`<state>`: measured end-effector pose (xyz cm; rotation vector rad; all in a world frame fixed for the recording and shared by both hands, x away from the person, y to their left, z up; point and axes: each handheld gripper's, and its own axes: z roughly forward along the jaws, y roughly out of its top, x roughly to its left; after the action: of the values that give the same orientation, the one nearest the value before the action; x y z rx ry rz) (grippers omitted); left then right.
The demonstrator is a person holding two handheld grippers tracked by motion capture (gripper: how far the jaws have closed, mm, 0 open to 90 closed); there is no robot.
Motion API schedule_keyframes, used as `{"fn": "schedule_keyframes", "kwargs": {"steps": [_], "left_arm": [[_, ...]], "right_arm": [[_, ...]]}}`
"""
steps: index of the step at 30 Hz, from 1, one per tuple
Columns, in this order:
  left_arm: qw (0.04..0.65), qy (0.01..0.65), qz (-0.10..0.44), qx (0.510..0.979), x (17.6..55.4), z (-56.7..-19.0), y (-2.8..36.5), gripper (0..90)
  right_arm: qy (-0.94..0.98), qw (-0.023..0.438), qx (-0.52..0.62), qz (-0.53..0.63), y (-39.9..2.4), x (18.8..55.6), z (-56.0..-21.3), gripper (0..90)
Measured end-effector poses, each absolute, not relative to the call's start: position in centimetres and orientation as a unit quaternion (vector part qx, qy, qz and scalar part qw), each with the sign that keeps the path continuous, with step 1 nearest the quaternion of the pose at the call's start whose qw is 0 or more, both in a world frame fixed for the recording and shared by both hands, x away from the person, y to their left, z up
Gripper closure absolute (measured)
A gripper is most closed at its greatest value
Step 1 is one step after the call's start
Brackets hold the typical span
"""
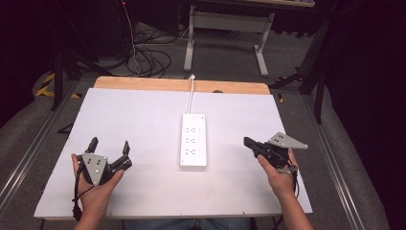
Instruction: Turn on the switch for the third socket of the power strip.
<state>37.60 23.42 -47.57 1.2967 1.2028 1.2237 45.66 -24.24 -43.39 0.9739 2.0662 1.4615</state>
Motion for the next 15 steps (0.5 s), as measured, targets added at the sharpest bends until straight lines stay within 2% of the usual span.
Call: {"fn": "schedule_keyframes", "kwargs": {"steps": [15], "left_arm": [[0.478,0.491,0.496,0.534,37.6,-47.6,23.3,9.1]], "right_arm": [[0.761,0.207,0.331,0.518,-21.7,46.9,-42.1,90.0]]}}
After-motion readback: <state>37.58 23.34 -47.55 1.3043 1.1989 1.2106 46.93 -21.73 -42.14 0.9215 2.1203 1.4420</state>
